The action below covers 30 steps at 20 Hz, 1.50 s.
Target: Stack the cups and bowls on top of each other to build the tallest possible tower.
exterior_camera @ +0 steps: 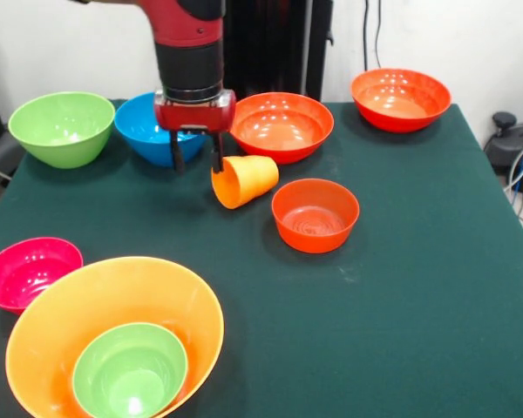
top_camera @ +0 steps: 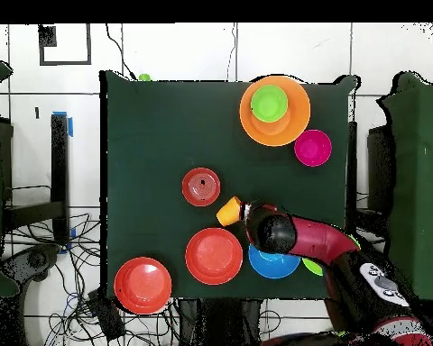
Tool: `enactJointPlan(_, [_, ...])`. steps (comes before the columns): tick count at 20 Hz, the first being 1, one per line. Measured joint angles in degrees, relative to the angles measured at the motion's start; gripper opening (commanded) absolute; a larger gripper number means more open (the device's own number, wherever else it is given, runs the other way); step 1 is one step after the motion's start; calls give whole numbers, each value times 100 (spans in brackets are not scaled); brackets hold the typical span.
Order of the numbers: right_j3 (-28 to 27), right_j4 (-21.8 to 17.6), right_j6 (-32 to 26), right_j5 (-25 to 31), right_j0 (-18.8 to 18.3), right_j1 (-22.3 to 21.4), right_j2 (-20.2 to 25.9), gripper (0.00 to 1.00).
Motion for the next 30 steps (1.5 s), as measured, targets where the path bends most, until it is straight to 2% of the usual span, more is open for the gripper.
enactJointPlan(5, [-1,-1,0,1,-726,74,752,100])
enactJointPlan(8, [2,-4,0,43,-979,165,1083,100])
enactJointPlan(15, [1,56,0,545,-1122,310,1553,100])
enactJointPlan(21, [-1,195,0,1597,-1143,504,1994,100])
enactJointPlan(30, [-175,214,0,3047,-1164,978,2229,100])
